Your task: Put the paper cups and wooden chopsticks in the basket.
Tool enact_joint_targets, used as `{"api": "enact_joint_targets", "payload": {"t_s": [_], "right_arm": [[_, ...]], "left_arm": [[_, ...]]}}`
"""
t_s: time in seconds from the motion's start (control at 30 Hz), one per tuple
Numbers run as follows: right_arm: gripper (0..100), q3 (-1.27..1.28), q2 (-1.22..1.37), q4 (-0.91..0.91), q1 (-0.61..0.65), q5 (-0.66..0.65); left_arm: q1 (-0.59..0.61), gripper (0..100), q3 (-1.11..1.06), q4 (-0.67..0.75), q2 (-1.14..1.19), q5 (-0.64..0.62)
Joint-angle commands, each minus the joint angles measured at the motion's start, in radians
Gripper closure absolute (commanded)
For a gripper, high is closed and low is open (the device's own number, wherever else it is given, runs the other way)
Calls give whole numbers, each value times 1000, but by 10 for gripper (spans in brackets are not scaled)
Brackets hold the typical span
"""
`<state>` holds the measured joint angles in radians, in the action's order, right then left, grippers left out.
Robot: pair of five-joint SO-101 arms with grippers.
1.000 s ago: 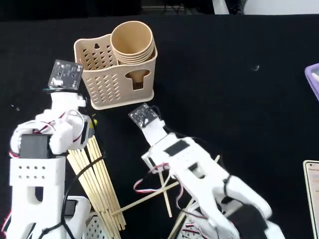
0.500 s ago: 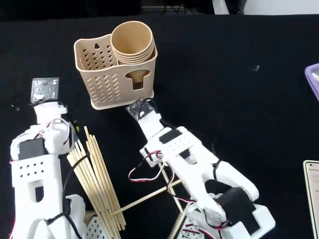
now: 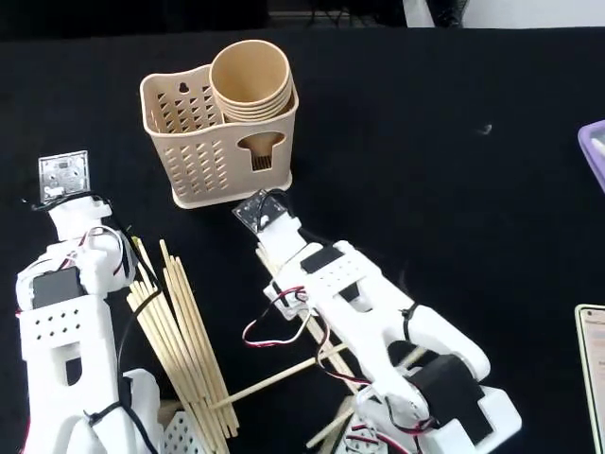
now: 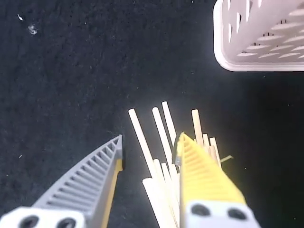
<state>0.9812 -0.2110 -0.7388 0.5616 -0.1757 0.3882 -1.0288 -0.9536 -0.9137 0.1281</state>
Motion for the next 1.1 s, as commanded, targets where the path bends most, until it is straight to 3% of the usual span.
{"api": "enact_joint_targets", "payload": {"t_s": [0.0, 0.33, 0.47, 0.63, 0.87, 1.07], "right_arm": [[988, -25, 5, -12, 17, -18], [988, -47, -47, -17, -20, -18], [988, -81, -162, -28, -75, -18], [988, -101, -239, -94, -51, -63], [988, -259, -275, -170, -43, -61], [988, -556, -295, -333, 49, -61]], "left_arm": [[-1, 812, 8, 20, -18, -17], [7, 812, -97, 172, -28, -153], [4, 812, -211, 328, -28, -232], [8, 812, -312, 499, -28, -302], [7, 812, -348, 560, -28, -333], [8, 812, -352, 560, -28, -327]]}}
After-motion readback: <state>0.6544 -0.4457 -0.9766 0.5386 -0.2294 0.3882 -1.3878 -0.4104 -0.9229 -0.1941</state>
